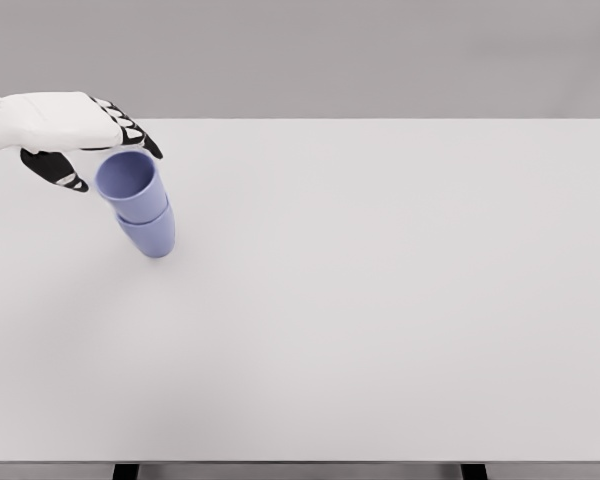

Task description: Place the right cup on the left cup with left arm

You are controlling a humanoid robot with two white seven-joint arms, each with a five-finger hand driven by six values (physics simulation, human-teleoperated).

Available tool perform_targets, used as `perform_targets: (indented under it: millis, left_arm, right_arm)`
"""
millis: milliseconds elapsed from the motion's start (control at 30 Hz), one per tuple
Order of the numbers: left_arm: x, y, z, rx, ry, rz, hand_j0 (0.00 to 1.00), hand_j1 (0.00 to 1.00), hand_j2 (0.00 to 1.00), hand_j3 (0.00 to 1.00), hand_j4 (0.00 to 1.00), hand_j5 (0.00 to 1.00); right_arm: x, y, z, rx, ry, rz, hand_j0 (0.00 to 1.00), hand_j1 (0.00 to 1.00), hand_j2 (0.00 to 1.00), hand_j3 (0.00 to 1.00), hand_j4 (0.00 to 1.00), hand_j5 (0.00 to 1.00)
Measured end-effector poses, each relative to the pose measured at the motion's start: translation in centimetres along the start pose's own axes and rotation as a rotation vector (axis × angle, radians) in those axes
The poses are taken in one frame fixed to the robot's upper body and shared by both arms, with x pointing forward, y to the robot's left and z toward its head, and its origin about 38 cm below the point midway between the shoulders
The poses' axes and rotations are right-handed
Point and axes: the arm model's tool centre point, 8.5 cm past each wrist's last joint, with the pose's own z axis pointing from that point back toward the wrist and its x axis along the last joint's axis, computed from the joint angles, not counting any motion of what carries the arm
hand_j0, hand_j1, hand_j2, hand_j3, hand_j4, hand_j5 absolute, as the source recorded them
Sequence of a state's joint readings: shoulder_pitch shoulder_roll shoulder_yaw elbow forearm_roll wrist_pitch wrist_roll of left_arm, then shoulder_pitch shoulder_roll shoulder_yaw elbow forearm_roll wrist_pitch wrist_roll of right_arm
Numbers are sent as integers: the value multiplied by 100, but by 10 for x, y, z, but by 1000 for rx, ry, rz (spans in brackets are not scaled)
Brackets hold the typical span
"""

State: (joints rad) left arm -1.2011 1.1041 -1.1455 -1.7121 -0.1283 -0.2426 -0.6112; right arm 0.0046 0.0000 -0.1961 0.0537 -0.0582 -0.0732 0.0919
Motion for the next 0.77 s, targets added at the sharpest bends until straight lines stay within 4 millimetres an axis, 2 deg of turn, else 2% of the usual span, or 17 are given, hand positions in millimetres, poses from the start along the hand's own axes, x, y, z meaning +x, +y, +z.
perform_targets:
  millis: [67, 133, 367, 567, 767]
  left_arm:
    - [0, 1, 1, 1, 1, -1, 92, 92, 92, 92, 92, 92]
    - [0, 0, 1, 1, -1, -1, 100, 100, 100, 100, 100, 100]
    - [4, 9, 6, 29, -18, -7, 100, 100, 100, 100, 100, 100]
    - [19, 22, 17, 79, -150, -82, 100, 100, 100, 100, 100, 100]
    - [23, 22, 22, 90, -194, -86, 100, 100, 100, 100, 100, 100]
  right_arm:
    - [0, 0, 0, 0, 0, 0, 100, 100, 100, 100, 100, 100]
    - [0, 0, 0, 0, 0, 0, 100, 100, 100, 100, 100, 100]
    - [0, 0, 0, 0, 0, 0, 100, 100, 100, 100, 100, 100]
    - [0, 0, 0, 0, 0, 0, 100, 100, 100, 100, 100, 100]
    - [0, 0, 0, 0, 0, 0, 100, 100, 100, 100, 100, 100]
